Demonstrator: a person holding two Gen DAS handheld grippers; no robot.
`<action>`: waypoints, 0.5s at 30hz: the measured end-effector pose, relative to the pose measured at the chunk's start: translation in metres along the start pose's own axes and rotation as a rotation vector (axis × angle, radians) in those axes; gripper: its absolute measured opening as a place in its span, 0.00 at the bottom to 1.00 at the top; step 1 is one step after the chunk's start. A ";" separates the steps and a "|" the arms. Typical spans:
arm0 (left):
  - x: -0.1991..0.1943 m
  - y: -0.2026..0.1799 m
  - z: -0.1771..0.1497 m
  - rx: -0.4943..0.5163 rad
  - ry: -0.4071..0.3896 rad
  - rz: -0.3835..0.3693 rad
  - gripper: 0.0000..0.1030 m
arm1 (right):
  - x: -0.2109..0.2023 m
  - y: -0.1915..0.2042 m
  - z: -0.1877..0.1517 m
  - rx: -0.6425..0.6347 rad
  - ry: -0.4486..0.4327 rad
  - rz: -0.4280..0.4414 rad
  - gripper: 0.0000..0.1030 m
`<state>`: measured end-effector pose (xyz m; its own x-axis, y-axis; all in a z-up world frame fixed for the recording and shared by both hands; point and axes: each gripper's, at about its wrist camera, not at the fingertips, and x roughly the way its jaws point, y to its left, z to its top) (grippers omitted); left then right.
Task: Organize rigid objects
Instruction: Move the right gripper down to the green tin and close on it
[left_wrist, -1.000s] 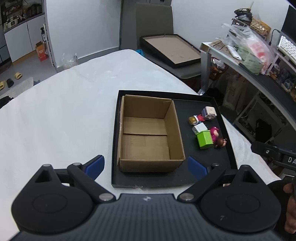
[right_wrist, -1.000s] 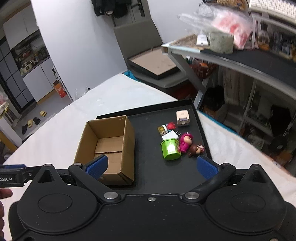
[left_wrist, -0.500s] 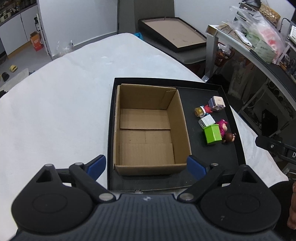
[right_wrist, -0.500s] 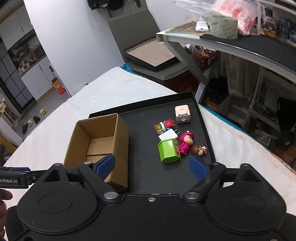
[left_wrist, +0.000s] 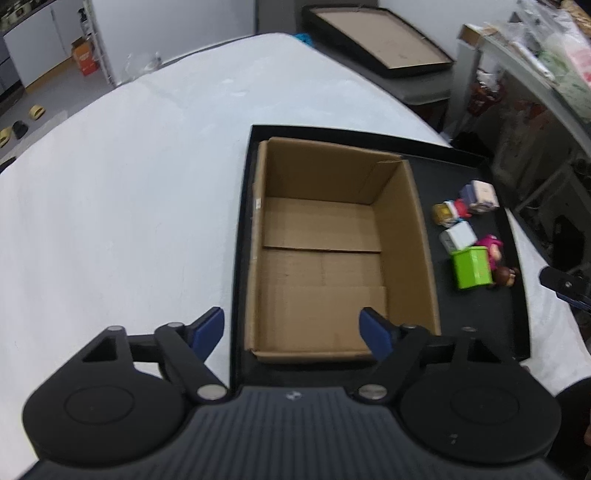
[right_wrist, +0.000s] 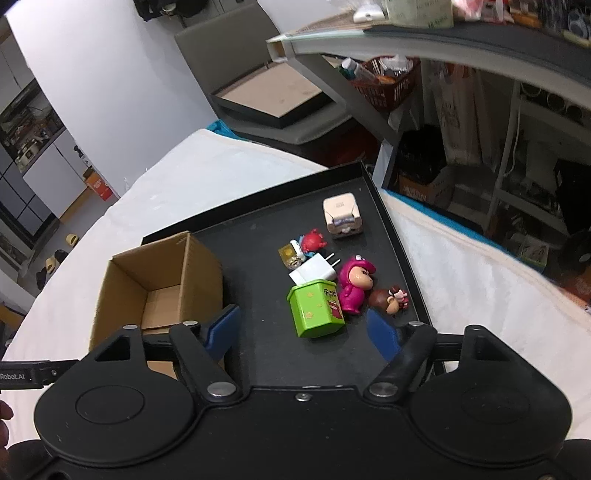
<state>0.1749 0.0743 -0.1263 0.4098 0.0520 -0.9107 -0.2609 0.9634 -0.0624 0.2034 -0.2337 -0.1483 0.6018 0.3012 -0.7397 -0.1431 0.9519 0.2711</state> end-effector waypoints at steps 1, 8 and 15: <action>0.005 0.002 0.001 -0.012 0.012 0.006 0.68 | 0.004 -0.002 0.000 0.007 0.006 0.004 0.66; 0.036 0.014 0.013 -0.055 0.067 0.013 0.51 | 0.046 -0.013 0.000 0.044 0.069 0.017 0.57; 0.062 0.016 0.020 -0.061 0.133 0.022 0.36 | 0.085 -0.020 0.004 0.049 0.135 0.036 0.44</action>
<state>0.2133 0.0985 -0.1752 0.2853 0.0335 -0.9579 -0.3227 0.9444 -0.0631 0.2602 -0.2272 -0.2141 0.4856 0.3434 -0.8039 -0.1223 0.9373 0.3265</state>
